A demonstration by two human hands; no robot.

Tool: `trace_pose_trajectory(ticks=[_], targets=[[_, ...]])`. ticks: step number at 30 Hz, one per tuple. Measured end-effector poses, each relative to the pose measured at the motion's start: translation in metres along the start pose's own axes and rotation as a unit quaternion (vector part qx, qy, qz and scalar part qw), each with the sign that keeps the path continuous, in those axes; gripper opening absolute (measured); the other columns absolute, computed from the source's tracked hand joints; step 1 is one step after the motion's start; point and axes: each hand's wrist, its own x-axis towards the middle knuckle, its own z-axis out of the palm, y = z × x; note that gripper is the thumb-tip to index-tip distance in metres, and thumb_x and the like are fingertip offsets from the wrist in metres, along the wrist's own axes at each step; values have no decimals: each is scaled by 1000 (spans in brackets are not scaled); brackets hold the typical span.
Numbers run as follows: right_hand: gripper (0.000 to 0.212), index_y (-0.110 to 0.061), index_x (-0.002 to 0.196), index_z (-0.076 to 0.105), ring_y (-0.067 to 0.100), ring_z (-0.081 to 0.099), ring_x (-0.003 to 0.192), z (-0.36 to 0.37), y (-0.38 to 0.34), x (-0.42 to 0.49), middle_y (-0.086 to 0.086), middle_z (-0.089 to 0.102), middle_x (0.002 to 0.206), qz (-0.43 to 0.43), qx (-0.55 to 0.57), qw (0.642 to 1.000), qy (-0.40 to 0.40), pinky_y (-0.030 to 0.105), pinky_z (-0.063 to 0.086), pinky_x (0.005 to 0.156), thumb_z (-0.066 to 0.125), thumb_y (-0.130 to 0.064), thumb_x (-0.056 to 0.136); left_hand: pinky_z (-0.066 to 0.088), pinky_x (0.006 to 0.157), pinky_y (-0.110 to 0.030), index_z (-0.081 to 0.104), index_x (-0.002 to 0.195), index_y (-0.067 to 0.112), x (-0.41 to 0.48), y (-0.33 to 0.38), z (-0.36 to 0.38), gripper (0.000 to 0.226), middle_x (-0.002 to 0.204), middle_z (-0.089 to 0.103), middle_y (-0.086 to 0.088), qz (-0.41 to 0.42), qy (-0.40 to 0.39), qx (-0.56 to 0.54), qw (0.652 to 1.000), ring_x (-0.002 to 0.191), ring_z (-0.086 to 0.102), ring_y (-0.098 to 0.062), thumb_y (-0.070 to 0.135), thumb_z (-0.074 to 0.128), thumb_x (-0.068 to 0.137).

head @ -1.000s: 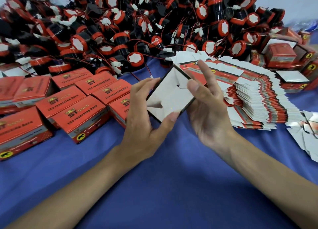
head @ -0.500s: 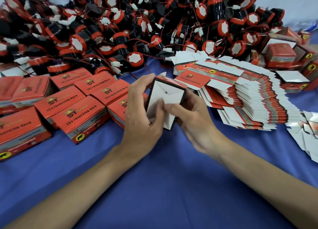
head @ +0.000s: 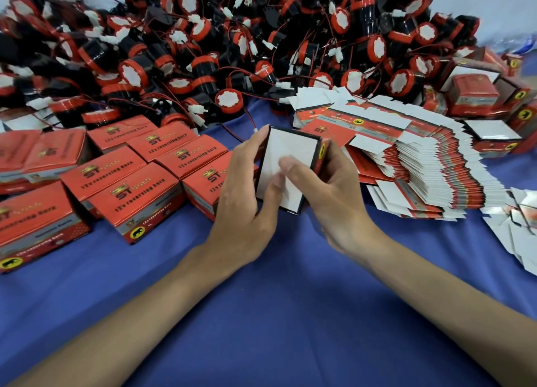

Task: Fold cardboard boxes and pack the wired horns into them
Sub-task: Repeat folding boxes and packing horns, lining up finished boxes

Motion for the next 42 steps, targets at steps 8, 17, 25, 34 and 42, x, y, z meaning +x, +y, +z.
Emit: trace_pose_trajectory(ticks=[8,17,25,34,42], targets=[[17,-19,97,60,6,65,83,-5,0,-4,-13,69,83,-47,71,994,-74,23,53,72,64,-14,81,26,112,-20,16,151,6,0,1,0,58,146,37,-14,-9,-58,7,998,134,36,-16,31,23,100],[23,2,84,63,31,57,53,-14,-19,2,11,63,68,-337,-605,721,-13,23,30,46,70,9,63,29,115,-46,29,146,3,1,0,2,61,152,31,-12,-39,-71,-3,997,143,29,-22,36,40,96],[45,-17,130,46,22,54,112,-27,-17,5,0,60,117,-170,-744,554,-333,34,37,99,48,-11,85,30,114,-44,41,124,15,1,-2,3,37,144,29,-24,58,6,24,998,142,27,-30,14,55,89],[32,2,86,66,33,64,76,-25,4,2,14,67,82,-317,-608,658,-311,38,50,75,58,16,58,33,107,-23,54,119,-3,7,1,-3,50,137,37,-26,-5,12,149,989,127,38,-21,-9,33,74],[18,9,87,60,16,50,81,-28,6,37,6,55,91,-379,-356,854,23,27,49,64,45,12,80,49,73,-43,54,120,-3,16,-5,-21,53,121,45,-29,22,-13,245,969,105,52,-43,-2,29,74]])
